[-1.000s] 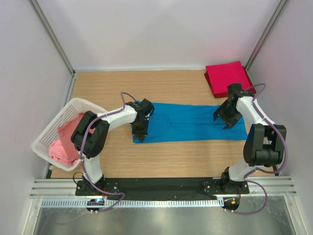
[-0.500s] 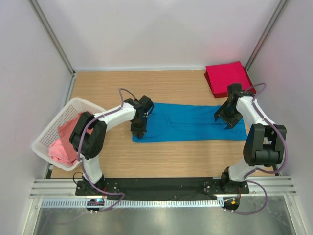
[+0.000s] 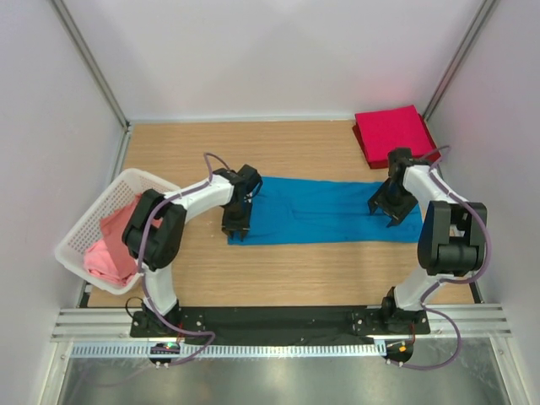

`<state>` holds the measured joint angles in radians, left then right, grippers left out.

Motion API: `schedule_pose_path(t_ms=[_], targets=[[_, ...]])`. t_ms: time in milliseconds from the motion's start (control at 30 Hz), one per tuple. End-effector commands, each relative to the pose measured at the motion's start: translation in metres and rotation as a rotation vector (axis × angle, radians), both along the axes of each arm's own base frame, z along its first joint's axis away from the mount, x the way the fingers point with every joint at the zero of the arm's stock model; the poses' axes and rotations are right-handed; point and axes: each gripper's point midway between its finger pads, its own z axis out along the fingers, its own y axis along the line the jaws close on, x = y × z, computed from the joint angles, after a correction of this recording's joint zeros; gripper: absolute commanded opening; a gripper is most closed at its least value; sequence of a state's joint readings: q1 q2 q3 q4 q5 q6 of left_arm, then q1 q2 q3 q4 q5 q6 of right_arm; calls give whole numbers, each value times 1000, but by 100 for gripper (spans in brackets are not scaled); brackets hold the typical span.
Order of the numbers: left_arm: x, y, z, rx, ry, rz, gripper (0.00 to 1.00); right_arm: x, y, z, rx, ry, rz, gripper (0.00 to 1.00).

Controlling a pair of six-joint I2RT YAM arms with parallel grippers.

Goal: Fold and stack the t-shirts
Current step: Fold the tshirt

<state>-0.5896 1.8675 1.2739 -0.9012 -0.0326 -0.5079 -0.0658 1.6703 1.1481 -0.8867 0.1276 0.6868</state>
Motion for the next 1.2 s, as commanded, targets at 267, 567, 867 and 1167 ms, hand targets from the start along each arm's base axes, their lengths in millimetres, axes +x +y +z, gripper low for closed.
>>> schedule_pose_path(t_ms=[267, 567, 867, 1167], targets=[[13, -17, 73, -81, -9, -14, 47, 23, -4, 9, -14, -47, 13, 65], [63, -23, 59, -56, -54, 118, 44, 31, 20, 34, 15, -93, 87, 66], [113, -30, 10, 9, -68, 157, 34, 29, 24, 60, 26, -147, 92, 66], [170, -13, -22, 36, -100, 216, 32, 29, 42, 76, 67, -217, 74, 65]])
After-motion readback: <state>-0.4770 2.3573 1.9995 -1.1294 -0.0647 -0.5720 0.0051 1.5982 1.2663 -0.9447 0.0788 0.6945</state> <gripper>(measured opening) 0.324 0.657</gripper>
